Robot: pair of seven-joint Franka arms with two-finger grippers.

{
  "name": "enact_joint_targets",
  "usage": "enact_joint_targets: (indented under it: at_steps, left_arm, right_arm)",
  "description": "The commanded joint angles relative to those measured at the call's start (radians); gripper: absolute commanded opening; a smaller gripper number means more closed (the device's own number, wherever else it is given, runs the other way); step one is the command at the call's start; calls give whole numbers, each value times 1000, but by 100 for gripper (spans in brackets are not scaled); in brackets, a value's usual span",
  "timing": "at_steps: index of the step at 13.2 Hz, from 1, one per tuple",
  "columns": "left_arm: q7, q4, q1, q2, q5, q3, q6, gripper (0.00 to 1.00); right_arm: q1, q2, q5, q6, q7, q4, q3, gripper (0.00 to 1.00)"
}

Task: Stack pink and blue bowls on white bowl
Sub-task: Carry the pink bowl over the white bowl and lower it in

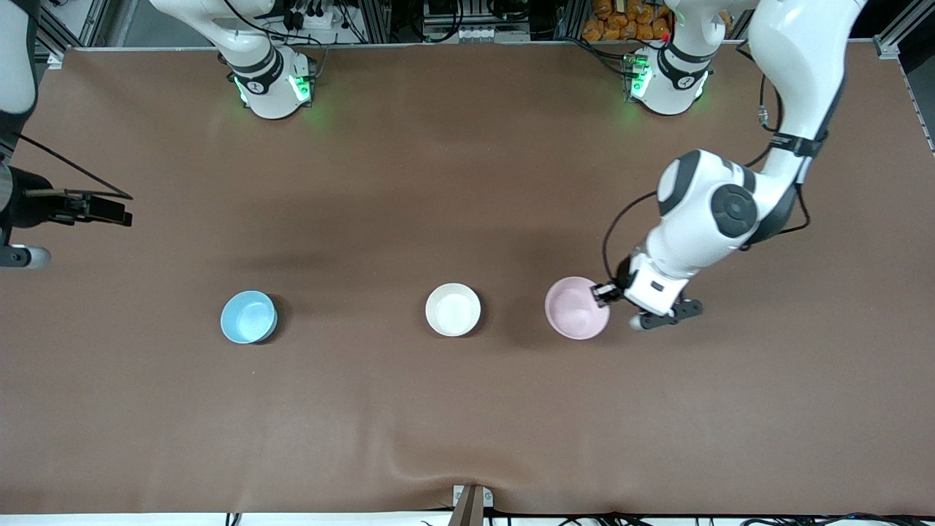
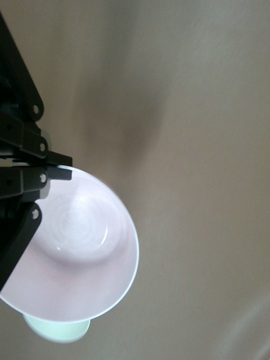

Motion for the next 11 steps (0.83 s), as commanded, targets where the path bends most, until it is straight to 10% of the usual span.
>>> enact_joint_targets:
  at_steps: [1,8,11]
  left_arm:
    - [-128,85,-79,51,-16,2,-19,0]
    - [-298,226,-270,196,-1,16,0,0]
    - [-323,251,-406,221,-2,143,10,0]
  right_arm:
    - [-13,66,-16,-11,9,41,9,100]
    - [-20,158,-13,-4,6,81,9,100]
    - [-22,212,-13,-1,6,99,9,100]
